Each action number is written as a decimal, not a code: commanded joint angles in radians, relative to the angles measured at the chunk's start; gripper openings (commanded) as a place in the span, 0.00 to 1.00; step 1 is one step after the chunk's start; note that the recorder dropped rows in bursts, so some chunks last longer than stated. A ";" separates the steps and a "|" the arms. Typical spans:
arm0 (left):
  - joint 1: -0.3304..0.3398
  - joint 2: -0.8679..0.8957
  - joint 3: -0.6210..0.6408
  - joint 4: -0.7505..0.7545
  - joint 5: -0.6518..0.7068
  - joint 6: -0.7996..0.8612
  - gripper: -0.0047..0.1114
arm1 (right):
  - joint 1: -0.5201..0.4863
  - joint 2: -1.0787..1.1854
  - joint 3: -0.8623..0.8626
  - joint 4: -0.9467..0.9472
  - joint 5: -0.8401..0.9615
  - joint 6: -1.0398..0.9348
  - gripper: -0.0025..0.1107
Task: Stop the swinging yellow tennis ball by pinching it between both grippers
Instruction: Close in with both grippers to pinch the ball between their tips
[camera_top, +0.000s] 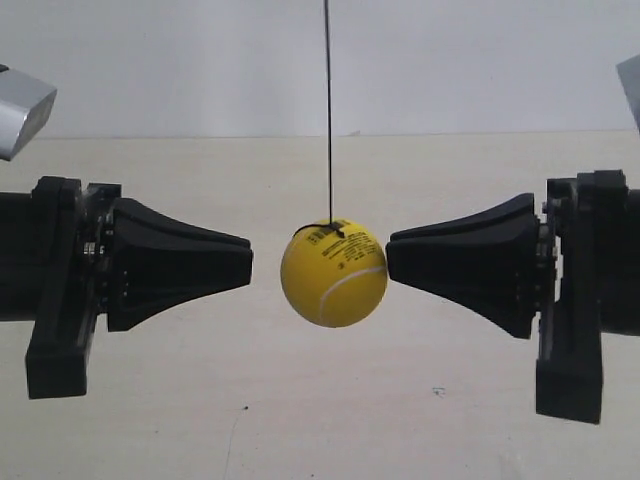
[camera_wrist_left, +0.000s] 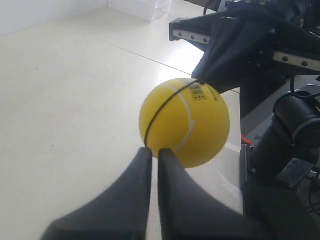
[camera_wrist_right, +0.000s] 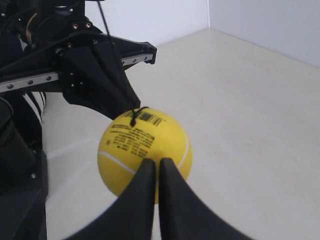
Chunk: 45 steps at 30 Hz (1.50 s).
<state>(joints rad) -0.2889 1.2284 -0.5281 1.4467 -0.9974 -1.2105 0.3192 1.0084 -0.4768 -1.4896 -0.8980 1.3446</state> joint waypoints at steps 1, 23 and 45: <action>-0.006 0.001 -0.004 0.007 -0.030 0.005 0.08 | 0.013 -0.009 0.000 -0.012 -0.002 0.011 0.02; -0.013 0.036 -0.004 0.001 -0.056 0.034 0.08 | 0.052 0.081 0.000 0.033 -0.017 -0.064 0.02; -0.013 0.036 -0.004 0.006 -0.059 0.034 0.08 | 0.052 0.081 0.000 0.034 -0.011 -0.064 0.02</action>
<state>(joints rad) -0.2982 1.2644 -0.5281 1.4533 -1.0491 -1.1827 0.3690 1.0906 -0.4768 -1.4655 -0.8882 1.2899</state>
